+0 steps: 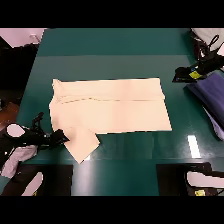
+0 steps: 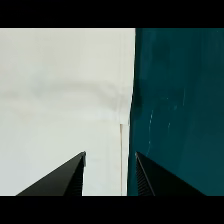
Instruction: Fold the shirts.
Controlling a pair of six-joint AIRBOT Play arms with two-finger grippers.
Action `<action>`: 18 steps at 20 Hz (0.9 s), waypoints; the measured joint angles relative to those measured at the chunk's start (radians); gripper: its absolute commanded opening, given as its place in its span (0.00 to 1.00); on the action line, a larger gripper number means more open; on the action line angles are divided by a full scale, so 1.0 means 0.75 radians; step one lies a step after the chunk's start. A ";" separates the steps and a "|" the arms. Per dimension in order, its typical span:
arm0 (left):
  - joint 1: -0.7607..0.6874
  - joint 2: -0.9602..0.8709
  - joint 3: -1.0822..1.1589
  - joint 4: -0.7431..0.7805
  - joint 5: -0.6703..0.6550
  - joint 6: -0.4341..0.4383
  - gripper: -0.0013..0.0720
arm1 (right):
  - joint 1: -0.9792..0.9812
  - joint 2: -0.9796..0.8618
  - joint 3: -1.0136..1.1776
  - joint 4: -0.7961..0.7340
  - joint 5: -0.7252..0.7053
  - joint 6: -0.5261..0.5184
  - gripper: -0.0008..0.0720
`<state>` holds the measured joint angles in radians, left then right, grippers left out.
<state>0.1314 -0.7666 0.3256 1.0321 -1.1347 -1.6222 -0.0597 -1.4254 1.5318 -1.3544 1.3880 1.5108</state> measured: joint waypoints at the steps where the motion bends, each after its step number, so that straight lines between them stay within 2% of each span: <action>1: -0.001 -0.002 -0.005 -0.019 0.019 -0.001 0.41 | 0.000 0.000 0.000 0.000 0.001 -0.003 0.46; 2: -0.001 -0.002 -0.008 -0.028 0.031 -0.001 0.41 | -0.001 0.000 0.000 0.000 0.003 -0.006 0.44; 4: -0.002 -0.006 -0.013 -0.043 0.063 -0.001 0.06 | -0.002 0.000 0.000 0.000 0.029 -0.020 0.44; 7: -0.001 -0.005 -0.011 -0.099 0.077 0.028 0.05 | -0.032 0.012 -0.035 0.001 0.100 -0.046 0.44; 10: -0.001 -0.005 0.023 -0.136 0.044 0.082 0.05 | -0.107 0.069 -0.195 0.006 0.137 -0.070 0.45; 11: -0.001 -0.005 0.042 -0.140 0.024 0.105 0.05 | -0.148 0.096 -0.278 0.035 0.141 -0.090 0.52; 12: -0.001 -0.005 0.061 -0.146 0.009 0.123 0.05 | -0.195 0.122 -0.368 0.077 0.141 -0.118 0.65; 18: -0.001 -0.006 0.131 -0.162 -0.028 0.172 0.05 | -0.467 0.192 -0.840 0.334 0.106 -0.285 0.66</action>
<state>0.1310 -0.7708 0.4240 0.9108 -1.1561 -1.4929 -0.4103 -1.2816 0.9016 -1.1038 1.4673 1.2972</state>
